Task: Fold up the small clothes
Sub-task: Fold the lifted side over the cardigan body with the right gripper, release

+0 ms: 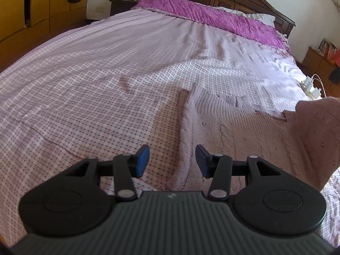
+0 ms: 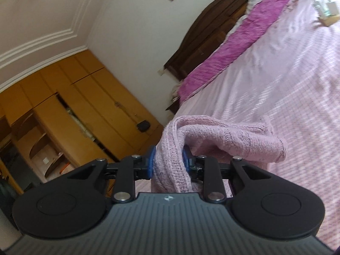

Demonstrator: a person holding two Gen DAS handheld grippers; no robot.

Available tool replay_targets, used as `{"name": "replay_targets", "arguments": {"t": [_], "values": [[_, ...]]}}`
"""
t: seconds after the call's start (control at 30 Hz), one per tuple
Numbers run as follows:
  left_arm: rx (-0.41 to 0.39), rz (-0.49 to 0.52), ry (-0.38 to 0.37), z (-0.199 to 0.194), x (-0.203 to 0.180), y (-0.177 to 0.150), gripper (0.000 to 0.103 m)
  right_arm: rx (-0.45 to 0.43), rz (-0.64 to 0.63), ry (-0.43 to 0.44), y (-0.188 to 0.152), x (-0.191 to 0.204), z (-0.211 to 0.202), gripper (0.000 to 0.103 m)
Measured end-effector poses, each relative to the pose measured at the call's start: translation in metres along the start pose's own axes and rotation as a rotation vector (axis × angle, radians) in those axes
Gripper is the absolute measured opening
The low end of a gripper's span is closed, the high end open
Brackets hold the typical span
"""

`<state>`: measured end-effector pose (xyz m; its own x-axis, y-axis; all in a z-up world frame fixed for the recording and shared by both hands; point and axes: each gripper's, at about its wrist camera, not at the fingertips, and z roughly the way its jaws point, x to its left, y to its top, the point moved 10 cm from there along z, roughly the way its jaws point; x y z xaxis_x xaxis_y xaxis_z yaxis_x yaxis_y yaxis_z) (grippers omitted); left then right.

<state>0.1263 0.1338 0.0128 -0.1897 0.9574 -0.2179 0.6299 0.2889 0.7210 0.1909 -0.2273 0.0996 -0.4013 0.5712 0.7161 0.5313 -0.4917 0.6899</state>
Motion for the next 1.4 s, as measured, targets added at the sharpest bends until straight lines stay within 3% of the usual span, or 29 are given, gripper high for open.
{"name": "replay_targets", "arguments": {"t": [0.27,0.53,0.7,0.9,0.97,1.03,1.13,1.4], "values": [[-0.03,-0.032,0.014,-0.012,0.02,0.005,0.05,0.119,-0.082,0.013,-0.044,0.046,0.055,0.029],[-0.04,-0.074,0.034,-0.02,0.045,0.003,0.05,0.307,-0.09,0.022,-0.117,0.059,0.123,0.022],[-0.036,-0.1,0.037,-0.02,0.057,0.0,0.05,0.388,-0.147,-0.03,-0.154,0.067,0.145,0.023],[-0.037,-0.106,0.008,-0.02,0.056,0.0,0.05,0.362,-0.14,-0.051,-0.156,0.067,0.123,0.027],[-0.037,-0.095,-0.003,-0.019,0.051,0.002,0.05,0.333,-0.15,-0.066,-0.15,0.067,0.109,0.035],[-0.037,-0.087,-0.016,-0.018,0.046,0.003,0.05,0.297,-0.165,-0.084,-0.143,0.067,0.091,0.05],[-0.038,-0.083,-0.044,-0.016,0.036,0.006,0.05,0.248,-0.19,-0.112,-0.131,0.064,0.066,0.06],[-0.031,-0.041,-0.115,-0.008,0.003,0.015,0.05,0.167,-0.237,-0.226,-0.095,0.037,0.018,0.072]]}}
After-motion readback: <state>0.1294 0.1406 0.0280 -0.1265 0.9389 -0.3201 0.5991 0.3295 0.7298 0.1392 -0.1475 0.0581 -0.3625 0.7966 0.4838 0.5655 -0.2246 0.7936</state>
